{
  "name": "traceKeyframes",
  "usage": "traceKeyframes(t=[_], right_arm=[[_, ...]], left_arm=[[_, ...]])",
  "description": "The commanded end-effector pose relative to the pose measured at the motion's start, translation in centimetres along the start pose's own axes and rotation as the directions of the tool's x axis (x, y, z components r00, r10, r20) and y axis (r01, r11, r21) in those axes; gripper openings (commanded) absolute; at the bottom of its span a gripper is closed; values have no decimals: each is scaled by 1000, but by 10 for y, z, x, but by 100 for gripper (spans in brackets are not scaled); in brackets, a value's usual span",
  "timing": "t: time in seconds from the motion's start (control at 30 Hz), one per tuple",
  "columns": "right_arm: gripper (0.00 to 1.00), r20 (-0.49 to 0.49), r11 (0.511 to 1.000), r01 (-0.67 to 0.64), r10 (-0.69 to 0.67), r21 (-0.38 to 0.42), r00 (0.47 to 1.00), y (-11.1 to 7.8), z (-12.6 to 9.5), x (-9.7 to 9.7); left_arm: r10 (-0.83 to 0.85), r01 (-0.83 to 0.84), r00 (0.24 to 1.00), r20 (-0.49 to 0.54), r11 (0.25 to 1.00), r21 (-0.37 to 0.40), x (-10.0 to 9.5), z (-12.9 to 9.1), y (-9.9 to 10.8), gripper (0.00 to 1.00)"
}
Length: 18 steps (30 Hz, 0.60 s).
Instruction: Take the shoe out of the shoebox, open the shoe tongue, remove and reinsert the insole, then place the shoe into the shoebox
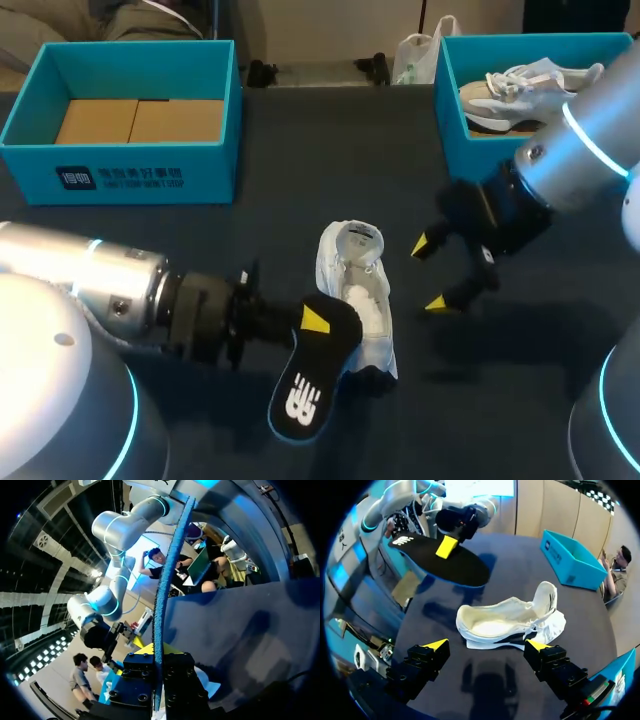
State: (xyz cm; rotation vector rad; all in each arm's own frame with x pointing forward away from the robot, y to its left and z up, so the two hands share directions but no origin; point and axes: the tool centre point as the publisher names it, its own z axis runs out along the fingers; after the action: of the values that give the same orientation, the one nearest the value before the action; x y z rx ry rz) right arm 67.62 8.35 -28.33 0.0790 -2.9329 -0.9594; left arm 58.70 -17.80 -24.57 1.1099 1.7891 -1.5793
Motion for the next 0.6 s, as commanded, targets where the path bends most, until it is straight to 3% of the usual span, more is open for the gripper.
traceKeyframes(t=[0.03,0.13,0.43,0.6], right_arm=[[100,11,1000,2,-2,-9,1000,-3,1,4],[100,11,1000,2,-2,-9,1000,-3,1,4],[100,22,993,-14,12,121,1000,-19,37,-4],[100,22,987,-17,14,158,1000,-25,48,-2]], left_arm=[[0,0,1000,0,1000,-23,1,-2,-7,0],[0,0,1000,0,1000,-23,1,-2,-7,0],[-67,68,998,21,998,-14,6,12,3,0],[-76,78,995,58,996,-35,0,7,6,0]])
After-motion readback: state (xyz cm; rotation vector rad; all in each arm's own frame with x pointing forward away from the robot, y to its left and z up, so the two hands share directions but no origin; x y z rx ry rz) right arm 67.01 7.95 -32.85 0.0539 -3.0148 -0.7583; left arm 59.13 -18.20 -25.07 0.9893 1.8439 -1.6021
